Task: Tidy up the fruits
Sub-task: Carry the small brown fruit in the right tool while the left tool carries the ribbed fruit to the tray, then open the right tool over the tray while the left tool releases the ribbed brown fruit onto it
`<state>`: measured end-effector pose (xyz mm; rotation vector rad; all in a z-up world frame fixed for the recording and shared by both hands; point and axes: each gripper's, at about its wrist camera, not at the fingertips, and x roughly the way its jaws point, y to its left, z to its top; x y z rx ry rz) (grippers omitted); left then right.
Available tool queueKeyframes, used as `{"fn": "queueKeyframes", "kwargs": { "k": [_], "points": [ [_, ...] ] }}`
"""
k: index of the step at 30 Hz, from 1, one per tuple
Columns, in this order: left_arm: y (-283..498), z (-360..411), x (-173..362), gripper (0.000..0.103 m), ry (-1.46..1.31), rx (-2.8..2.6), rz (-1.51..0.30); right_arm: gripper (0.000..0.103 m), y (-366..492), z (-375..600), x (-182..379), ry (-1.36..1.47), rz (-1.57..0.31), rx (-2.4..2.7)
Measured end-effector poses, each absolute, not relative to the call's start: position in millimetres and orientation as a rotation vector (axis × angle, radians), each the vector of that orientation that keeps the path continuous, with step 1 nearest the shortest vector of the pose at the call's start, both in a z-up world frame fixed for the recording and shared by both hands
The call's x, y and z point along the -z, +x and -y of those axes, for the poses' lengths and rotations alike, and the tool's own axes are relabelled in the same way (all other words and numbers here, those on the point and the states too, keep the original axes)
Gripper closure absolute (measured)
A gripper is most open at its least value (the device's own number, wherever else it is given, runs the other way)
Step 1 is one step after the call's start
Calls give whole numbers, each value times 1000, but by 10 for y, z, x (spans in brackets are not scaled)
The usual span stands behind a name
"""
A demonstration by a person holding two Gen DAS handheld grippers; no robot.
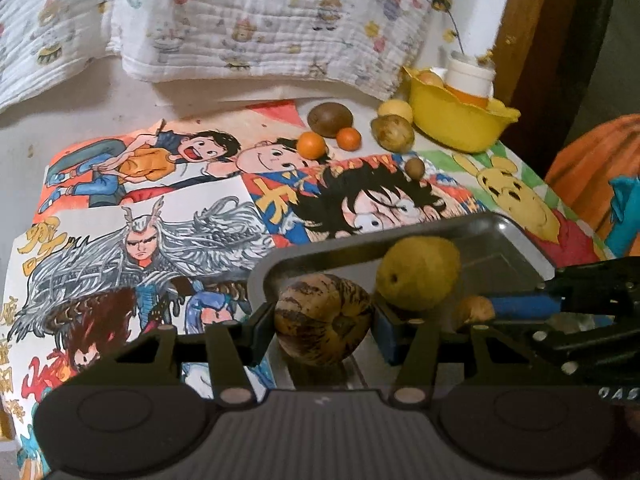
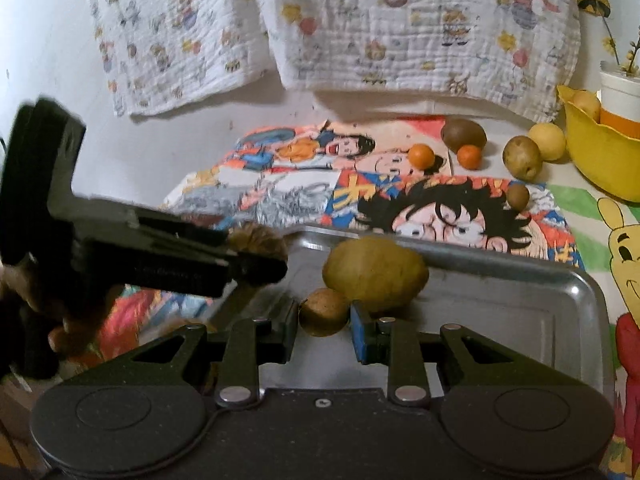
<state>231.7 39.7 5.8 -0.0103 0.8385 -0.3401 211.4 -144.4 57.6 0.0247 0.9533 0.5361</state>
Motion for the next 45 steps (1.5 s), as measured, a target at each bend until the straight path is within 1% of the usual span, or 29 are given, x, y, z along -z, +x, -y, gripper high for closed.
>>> {"fn": "queueKeyframes", "kwargs": {
  "k": [7, 12, 27, 29, 31, 33, 35, 36, 37, 39, 41, 42, 44, 45],
  "points": [
    [2317, -329, -20, 46, 26, 350, -883, 73, 2025, 1395, -417, -32, -991, -542],
    [2324, -306, 5, 46, 43, 345, -905, 73, 1962, 1355, -375, -89, -982, -535],
    [2319, -270, 6, 45, 73, 350, -908, 72, 1930, 1363, -356, -90, -985, -525],
    [2313, -278, 11, 44, 67, 350, -901, 71, 1930, 1379, -351, -84, -989, -521],
    [2311, -290, 10, 39, 57, 348, -899, 70, 1926, 1396, -351, -76, -992, -520],
    [2311, -312, 10, 36, 45, 342, -903, 69, 1919, 1414, -359, -69, -992, -519],
    [2300, -340, -2, 33, 28, 336, -905, 66, 1912, 1430, -371, -60, -991, -519],
    [2287, -353, -15, 29, 19, 333, -902, 64, 1906, 1436, -379, -56, -990, -518],
    [2266, -370, -32, 24, 12, 333, -895, 62, 1899, 1449, -387, -50, -988, -518],
    [2209, -397, -82, 22, 0, 327, -872, 58, 1887, 1476, -412, -37, -984, -518],
    [2138, -420, -136, 18, -9, 316, -842, 51, 1871, 1507, -442, -23, -977, -519],
    [2098, -437, -162, 14, -17, 312, -827, 49, 1860, 1516, -458, -18, -974, -522],
    [2011, -479, -207, 9, -40, 306, -801, 39, 1830, 1540, -496, -9, -964, -534],
    [1971, -497, -225, 7, -48, 306, -793, 36, 1815, 1548, -515, -8, -960, -539]
  ]
}}
